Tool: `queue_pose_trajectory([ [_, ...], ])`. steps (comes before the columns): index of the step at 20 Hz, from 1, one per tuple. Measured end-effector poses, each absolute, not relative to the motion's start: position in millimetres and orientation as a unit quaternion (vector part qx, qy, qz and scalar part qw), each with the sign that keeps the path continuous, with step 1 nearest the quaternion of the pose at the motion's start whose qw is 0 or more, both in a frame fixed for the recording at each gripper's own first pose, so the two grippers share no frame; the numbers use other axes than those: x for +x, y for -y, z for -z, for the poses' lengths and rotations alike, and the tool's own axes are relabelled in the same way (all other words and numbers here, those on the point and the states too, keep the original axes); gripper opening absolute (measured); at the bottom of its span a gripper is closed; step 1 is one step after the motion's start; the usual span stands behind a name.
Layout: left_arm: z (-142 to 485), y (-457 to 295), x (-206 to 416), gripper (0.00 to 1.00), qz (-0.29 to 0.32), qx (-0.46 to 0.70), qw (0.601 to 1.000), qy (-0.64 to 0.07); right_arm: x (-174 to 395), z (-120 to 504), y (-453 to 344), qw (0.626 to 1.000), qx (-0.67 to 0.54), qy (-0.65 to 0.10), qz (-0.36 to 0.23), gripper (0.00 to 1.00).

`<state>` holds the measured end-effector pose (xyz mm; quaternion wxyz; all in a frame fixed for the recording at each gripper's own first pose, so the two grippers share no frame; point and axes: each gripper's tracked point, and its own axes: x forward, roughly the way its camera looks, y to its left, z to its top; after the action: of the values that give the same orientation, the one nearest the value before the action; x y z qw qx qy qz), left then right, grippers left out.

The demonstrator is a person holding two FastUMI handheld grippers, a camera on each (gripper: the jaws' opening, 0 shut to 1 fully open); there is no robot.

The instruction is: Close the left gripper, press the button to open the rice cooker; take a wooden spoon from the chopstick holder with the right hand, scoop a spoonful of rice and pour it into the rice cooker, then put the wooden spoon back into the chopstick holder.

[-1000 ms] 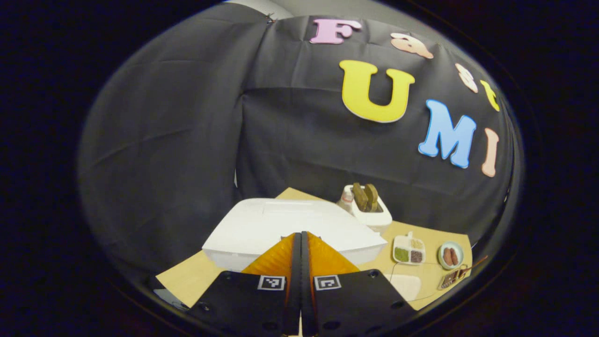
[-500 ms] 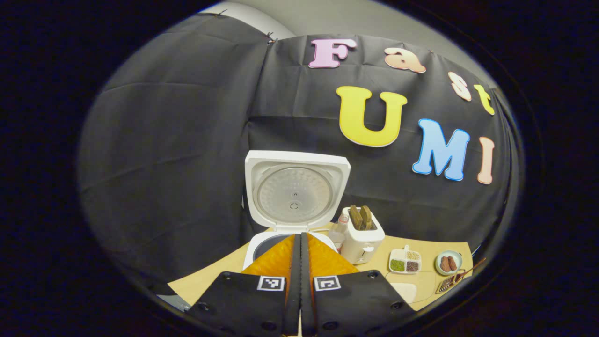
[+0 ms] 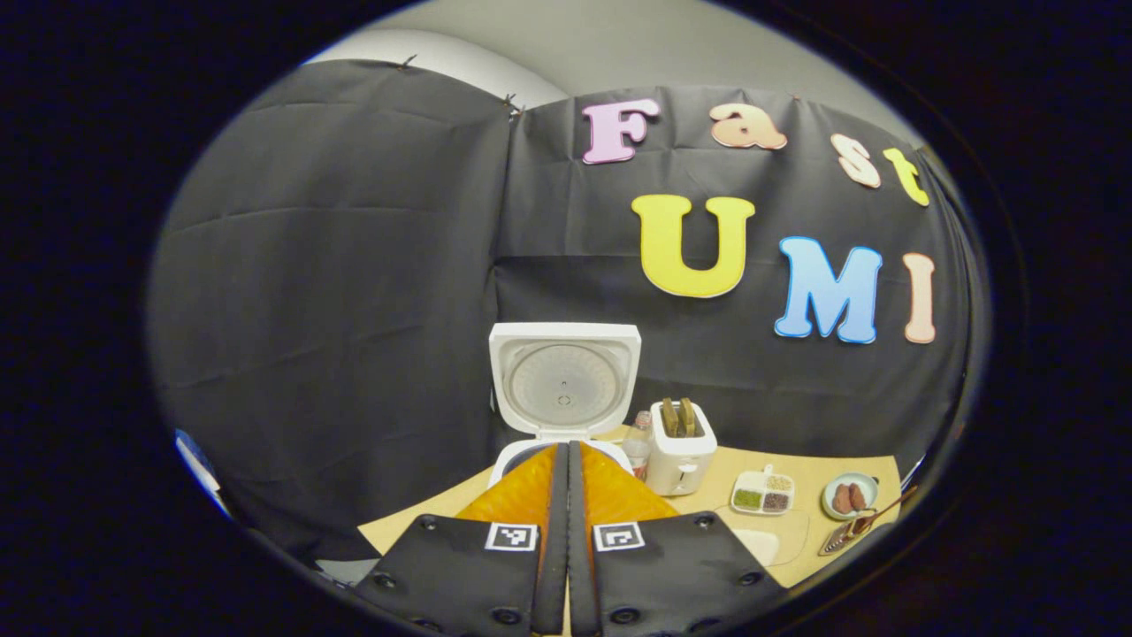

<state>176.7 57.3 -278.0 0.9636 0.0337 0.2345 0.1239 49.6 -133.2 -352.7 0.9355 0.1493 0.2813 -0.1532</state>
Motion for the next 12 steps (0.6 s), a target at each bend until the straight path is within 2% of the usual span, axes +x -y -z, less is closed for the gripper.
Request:
queue_pose_trajectory([
  [6, 272.1, -33.3, 135.5, 0.09, -0.152, 0.057, 0.954, -0.251, 56.8, 464.2, 143.4, 0.913, 0.197, -0.323, 0.153, 0.95],
  [11, 274.6, -2.3, 110.8, 0.1, -0.124, 0.063, 0.952, -0.272, 62.9, 526.1, 120.3, 0.892, 0.241, -0.357, 0.134, 0.94],
  [12, 274.2, 2.4, 106.2, 0.1, -0.12, 0.061, 0.952, -0.275, 64.1, 536.2, 113.4, 0.887, 0.255, -0.364, 0.127, 0.91],
])
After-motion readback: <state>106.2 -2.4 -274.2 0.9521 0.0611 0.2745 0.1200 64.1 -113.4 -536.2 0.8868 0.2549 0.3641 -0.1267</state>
